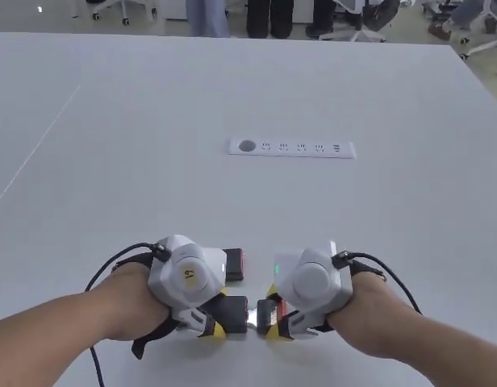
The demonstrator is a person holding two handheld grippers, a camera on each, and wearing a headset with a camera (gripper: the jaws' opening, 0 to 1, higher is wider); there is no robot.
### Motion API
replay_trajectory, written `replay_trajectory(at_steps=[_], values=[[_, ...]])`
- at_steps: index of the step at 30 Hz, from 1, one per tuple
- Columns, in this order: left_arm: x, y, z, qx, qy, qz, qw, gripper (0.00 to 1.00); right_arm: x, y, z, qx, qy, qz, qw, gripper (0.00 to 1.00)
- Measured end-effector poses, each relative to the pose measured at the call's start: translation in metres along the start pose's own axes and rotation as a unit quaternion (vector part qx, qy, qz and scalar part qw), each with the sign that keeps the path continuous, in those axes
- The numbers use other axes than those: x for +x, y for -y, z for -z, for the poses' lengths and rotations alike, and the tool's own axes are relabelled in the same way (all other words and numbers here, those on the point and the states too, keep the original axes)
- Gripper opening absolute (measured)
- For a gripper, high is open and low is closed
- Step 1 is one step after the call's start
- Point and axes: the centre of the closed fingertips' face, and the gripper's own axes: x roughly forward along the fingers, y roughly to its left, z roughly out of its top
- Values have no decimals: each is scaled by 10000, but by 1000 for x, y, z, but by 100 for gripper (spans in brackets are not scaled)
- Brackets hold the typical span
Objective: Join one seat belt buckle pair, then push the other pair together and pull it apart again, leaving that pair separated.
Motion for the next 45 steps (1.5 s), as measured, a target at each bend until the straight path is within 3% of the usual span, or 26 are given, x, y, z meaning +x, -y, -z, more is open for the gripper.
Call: replay_trajectory(at_steps=[7, 8, 9, 22, 29, 45], values=[[0, 1, 0, 15, 29, -1, 10000, 32, 3, 0, -5, -79, -3, -70, 9999, 28], [-1, 4, 2, 1, -8, 58, 10000, 33, 3, -2, -2, -81, -164, -144, 9997, 27], [-1, 3, 0, 34, 48, 25, 10000, 33, 5, -1, -5, -235, -61, -153, 9996, 27], [-1, 3, 0, 17, 23, 33, 10000, 33, 4, 0, -3, -29, -26, -50, 10000, 28], [-2, 2, 1, 1, -83, 22, 10000, 32, 2, -1, -1, -192, -130, 32, 9997, 28], [-2, -1, 1, -154, -57, 9, 9999, 32, 0, 0, 1, -13, -113, -10, 9999, 28]])
